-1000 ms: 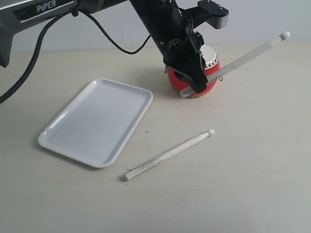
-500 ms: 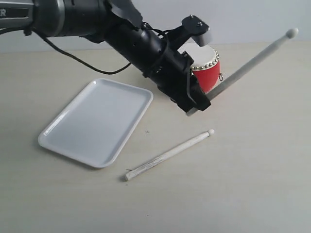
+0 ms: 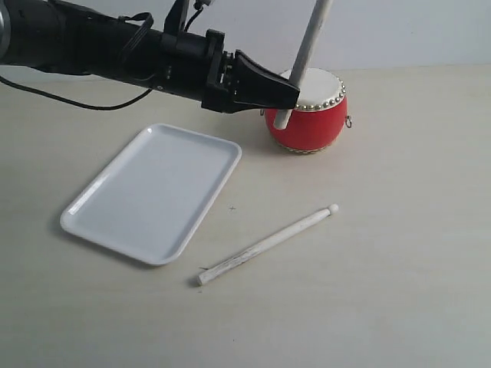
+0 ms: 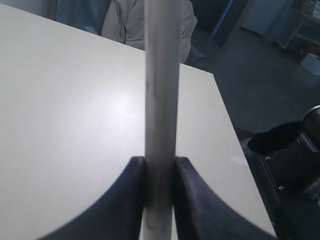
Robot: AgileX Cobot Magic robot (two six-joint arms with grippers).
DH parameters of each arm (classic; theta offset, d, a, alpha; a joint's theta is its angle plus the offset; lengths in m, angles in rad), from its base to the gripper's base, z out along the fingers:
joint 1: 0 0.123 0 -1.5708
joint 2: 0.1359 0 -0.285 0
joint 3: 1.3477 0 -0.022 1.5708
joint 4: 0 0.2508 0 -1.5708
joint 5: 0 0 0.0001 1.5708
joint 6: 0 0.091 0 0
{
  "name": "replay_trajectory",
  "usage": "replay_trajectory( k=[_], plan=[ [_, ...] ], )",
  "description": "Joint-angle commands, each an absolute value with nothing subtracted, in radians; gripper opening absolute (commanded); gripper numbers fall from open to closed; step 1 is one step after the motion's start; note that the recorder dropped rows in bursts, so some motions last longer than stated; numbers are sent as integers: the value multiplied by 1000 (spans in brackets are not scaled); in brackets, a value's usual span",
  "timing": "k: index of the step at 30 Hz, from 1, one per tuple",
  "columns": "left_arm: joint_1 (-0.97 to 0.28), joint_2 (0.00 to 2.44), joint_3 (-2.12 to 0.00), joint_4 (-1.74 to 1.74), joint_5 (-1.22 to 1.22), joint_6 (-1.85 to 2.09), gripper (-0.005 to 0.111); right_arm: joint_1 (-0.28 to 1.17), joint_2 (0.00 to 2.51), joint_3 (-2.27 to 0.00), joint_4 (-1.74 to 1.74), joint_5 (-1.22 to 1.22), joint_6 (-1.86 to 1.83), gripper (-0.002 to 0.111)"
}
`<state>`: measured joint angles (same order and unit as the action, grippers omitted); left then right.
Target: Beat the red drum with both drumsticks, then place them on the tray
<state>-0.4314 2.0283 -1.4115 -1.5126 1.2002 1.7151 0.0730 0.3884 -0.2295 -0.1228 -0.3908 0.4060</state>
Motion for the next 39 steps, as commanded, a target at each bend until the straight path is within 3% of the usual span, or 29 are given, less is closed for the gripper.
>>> replay_trajectory(
  k=[1,5,9,14,17,21,39],
  plan=[
    [-431,2015,-1407,-1536,1221,1726,0,76,884,-431,-583,-413,718,0],
    [-427,2015,-1407,-1513,1220,1735,0,76,1346,-674,-1255,-624,1188,0],
    [-405,2017,-1407,-1517,1152,1755,0,54,1591,-873,-1455,-887,1259,7],
    [-368,2019,-1407,-1534,1118,1773,0,-92,1674,-938,-1540,-1221,1305,28],
    [-374,2019,-1393,-1599,1137,1807,0,-63,1698,-933,-1565,-1221,1309,53],
    [-374,2019,-1370,-1652,1189,1858,0,-10,1716,-933,-1483,-1221,1259,68],
    [-407,2071,-1370,-1737,1221,1862,0,35,1733,-933,-1314,-1221,1093,69]
  ],
)
